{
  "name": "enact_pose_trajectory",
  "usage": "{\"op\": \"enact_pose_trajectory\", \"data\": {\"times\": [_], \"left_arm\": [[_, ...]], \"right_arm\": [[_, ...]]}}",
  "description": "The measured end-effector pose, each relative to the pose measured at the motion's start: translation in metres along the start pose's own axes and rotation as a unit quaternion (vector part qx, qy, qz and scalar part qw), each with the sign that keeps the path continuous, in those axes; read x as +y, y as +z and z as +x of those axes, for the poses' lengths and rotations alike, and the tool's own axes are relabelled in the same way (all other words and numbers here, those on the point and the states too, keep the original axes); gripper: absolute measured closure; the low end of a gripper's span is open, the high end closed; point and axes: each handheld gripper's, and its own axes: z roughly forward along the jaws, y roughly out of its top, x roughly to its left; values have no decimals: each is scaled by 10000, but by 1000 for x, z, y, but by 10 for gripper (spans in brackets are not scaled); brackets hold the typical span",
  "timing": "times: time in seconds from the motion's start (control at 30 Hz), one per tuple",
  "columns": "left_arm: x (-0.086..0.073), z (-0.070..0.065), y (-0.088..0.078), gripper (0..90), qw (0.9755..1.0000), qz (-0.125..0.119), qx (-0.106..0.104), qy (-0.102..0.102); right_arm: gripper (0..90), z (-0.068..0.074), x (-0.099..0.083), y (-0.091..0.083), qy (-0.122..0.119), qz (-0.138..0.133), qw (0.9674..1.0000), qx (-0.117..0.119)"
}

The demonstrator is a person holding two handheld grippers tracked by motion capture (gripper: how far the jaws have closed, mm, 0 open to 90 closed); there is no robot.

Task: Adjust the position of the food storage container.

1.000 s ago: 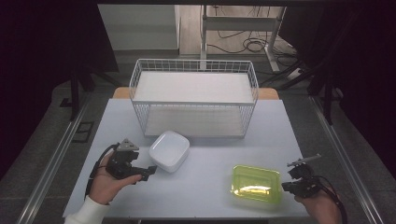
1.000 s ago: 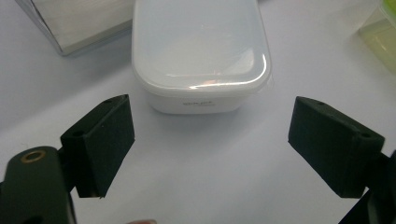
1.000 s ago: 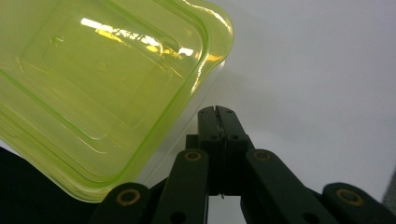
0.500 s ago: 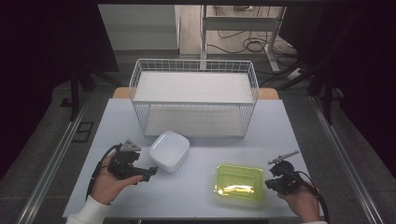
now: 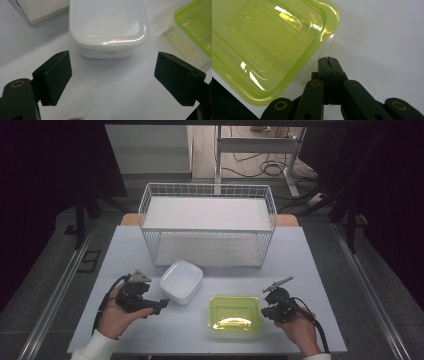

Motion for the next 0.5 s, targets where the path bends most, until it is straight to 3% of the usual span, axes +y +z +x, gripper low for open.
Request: {"op": "enact_pose_trajectory", "data": {"times": [0.27,0.5], "left_arm": [[0,-1,3,142,10000,35,5,8],[-1,-2,4,141,10000,41,-18,7]], "right_arm": [[893,19,13,12,-243,-147,9996,64],[893,27,17,17,-402,-245,9988,140]]}}
